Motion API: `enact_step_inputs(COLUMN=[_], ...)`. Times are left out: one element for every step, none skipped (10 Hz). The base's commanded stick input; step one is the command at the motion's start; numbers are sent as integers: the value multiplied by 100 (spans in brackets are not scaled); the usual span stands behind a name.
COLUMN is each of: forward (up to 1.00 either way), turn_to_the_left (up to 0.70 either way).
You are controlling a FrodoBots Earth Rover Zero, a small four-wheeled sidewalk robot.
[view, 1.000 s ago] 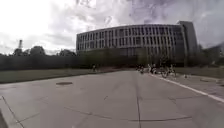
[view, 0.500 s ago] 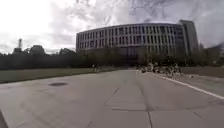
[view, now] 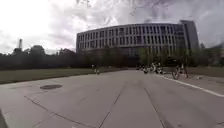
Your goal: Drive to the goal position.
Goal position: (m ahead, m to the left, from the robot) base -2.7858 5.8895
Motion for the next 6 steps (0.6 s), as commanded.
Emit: enact_step_inputs(forward=[100, 100, 100, 100, 100, 100], turn_to_the_left=[0, 0, 0, 0, 10, -30])
